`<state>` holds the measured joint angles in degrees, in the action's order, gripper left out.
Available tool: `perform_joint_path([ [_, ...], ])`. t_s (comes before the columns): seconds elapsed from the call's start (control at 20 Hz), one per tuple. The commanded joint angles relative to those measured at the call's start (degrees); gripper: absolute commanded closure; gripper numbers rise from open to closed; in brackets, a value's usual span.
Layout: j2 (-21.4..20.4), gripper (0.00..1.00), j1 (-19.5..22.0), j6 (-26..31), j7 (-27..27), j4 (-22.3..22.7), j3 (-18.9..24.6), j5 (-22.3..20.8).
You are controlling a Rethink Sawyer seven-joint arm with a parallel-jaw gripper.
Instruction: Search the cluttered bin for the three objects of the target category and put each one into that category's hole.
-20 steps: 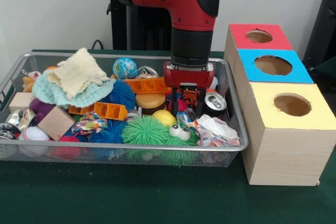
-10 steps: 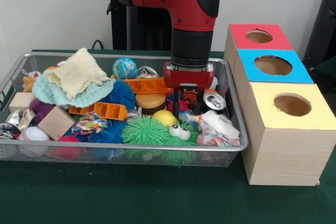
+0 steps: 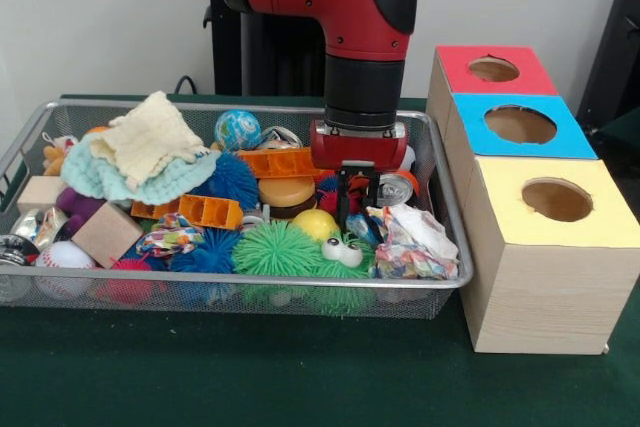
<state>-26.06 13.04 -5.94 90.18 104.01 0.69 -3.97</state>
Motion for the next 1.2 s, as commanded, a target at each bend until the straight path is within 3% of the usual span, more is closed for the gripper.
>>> perform_joint_path([
  [0.05,4.5,1.0,1.4,-1.4,7.4,-4.4,4.4,-2.2],
  [0.65,-5.6,1.0,0.2,6.0,6.8,1.0,3.3,-1.5],
  [1.2,-9.0,1.0,0.3,8.5,6.6,3.0,3.6,-1.5],
])
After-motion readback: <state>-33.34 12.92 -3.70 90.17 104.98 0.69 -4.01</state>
